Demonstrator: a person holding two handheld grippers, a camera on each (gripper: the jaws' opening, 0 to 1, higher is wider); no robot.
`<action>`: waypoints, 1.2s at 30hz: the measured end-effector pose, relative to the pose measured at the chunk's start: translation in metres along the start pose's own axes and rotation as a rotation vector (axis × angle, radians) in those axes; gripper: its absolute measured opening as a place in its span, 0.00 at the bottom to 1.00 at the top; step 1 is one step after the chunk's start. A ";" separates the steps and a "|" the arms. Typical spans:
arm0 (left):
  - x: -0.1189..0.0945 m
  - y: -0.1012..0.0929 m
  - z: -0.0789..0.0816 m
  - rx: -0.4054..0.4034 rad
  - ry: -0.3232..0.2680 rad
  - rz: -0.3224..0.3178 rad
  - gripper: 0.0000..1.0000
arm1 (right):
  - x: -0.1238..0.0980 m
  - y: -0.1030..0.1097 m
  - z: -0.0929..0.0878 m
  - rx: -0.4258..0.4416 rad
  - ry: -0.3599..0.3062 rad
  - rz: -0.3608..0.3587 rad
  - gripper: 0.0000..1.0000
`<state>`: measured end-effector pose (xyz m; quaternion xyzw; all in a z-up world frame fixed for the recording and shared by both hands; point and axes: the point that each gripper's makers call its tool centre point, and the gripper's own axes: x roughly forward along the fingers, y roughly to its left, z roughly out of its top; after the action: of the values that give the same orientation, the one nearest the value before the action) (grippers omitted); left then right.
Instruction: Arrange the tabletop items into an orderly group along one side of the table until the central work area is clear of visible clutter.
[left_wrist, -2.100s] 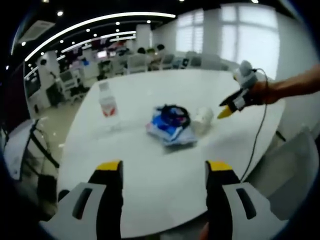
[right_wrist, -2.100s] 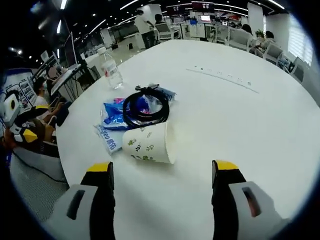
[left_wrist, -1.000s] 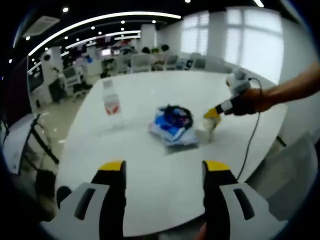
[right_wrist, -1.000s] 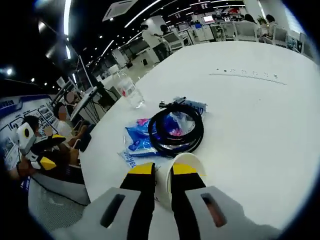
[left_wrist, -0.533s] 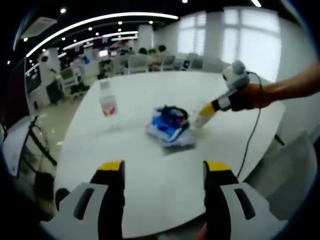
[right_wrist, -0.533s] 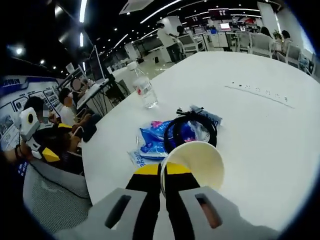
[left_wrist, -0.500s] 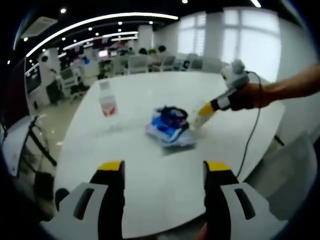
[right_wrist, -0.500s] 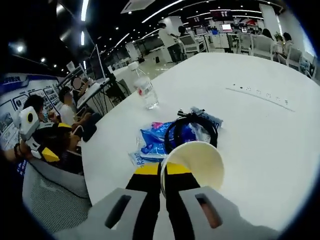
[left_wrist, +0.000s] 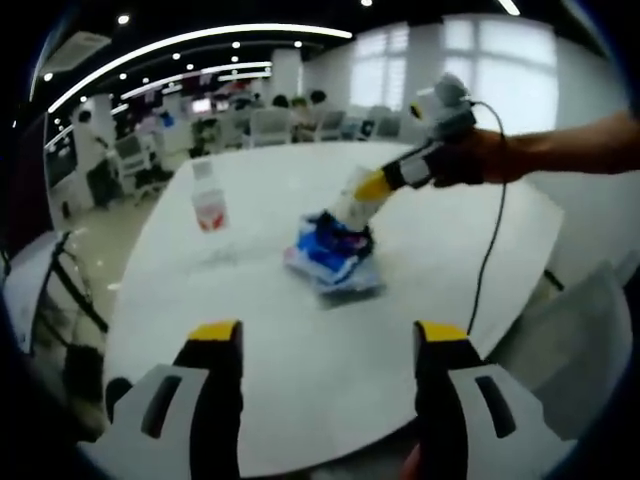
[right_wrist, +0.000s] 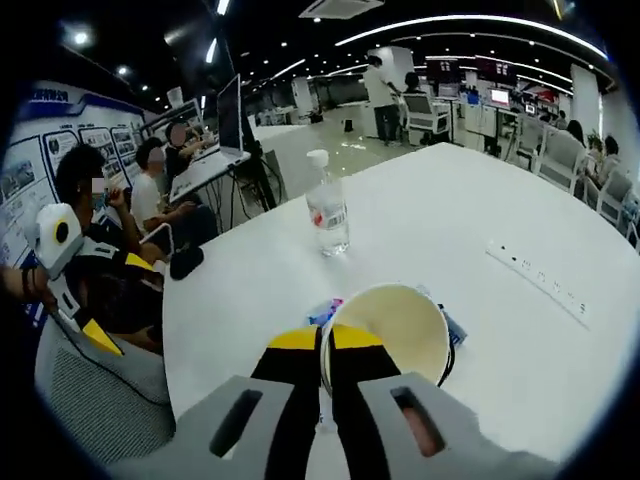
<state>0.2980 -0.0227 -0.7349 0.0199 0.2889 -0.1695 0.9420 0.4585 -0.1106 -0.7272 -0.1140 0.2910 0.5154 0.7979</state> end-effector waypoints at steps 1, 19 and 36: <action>0.001 0.000 0.000 0.000 -0.001 -0.003 0.66 | 0.004 0.002 0.005 -0.022 0.004 0.002 0.01; 0.004 -0.005 0.000 0.017 -0.002 -0.025 0.64 | 0.093 -0.026 0.042 -0.179 0.118 0.019 0.02; -0.003 0.018 0.002 -0.127 -0.045 0.042 0.64 | 0.166 -0.030 0.039 -0.282 0.231 -0.002 0.02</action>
<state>0.3028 -0.0054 -0.7322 -0.0375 0.2773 -0.1314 0.9510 0.5486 0.0208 -0.7962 -0.2834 0.3053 0.5339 0.7358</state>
